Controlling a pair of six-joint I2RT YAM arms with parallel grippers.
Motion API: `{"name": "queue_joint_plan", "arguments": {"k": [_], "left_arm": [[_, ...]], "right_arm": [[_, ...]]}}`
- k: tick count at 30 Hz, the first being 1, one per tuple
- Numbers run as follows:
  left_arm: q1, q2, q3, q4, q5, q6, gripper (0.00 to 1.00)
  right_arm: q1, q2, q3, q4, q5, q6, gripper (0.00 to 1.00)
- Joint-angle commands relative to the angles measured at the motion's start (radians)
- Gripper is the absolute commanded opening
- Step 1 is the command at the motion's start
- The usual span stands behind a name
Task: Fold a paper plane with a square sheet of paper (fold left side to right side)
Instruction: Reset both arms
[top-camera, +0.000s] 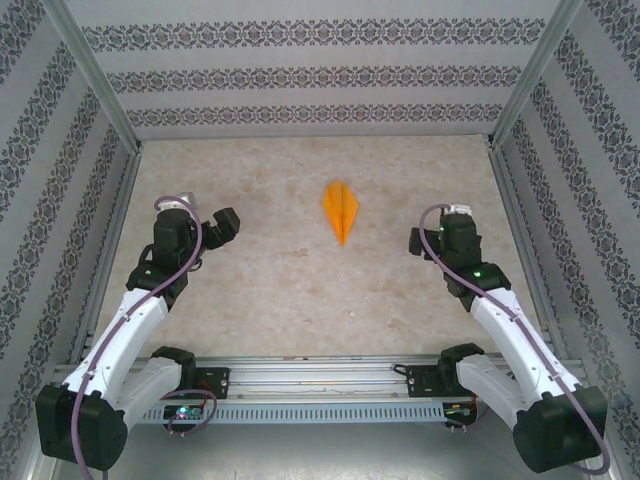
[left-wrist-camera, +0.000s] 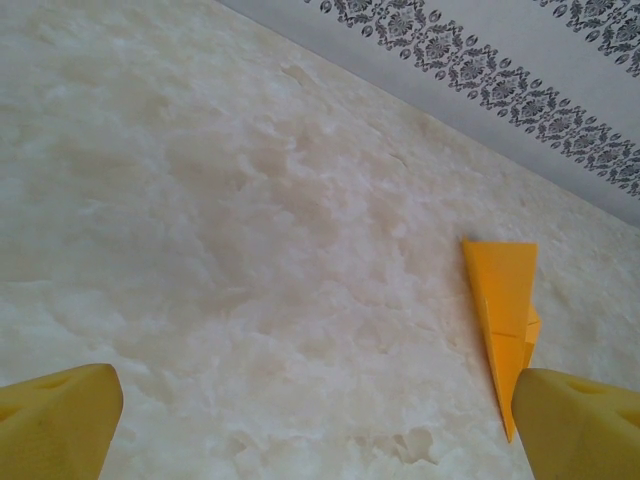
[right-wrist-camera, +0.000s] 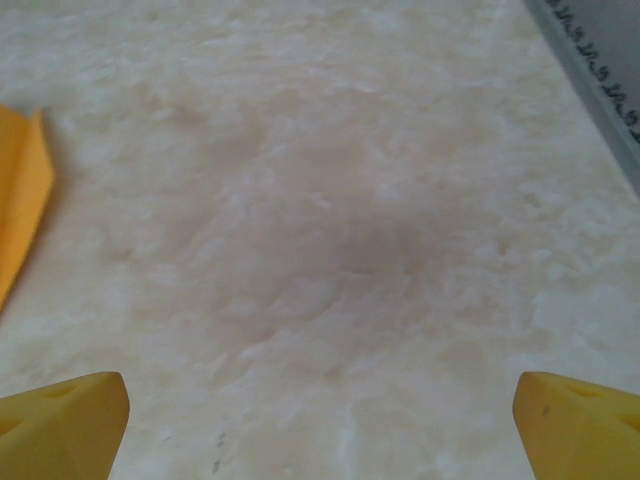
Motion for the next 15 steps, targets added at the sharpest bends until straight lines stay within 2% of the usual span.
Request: {"name": "queue_joint_plan", "arguments": {"k": [1,6,10,15], "left_arm": [[0.021,0.000,0.026,-0.026,-0.030,0.034,1.00],[0.022,0.018,0.035,-0.025,-0.040,0.054,1.00],[0.024,0.027,0.037,-0.023,-0.047,0.069,1.00],[0.027,0.020,0.033,-0.031,-0.055,0.083,1.00]], "right_arm": [[-0.071,-0.024,-0.103,0.229,-0.042,-0.049,0.98],[-0.116,-0.013,-0.232,0.468,-0.066,-0.096,0.98],[-0.133,0.058,-0.249,0.563,-0.070,-0.130,0.98],[-0.174,0.141,-0.316,0.793,-0.149,-0.154,0.98]]}}
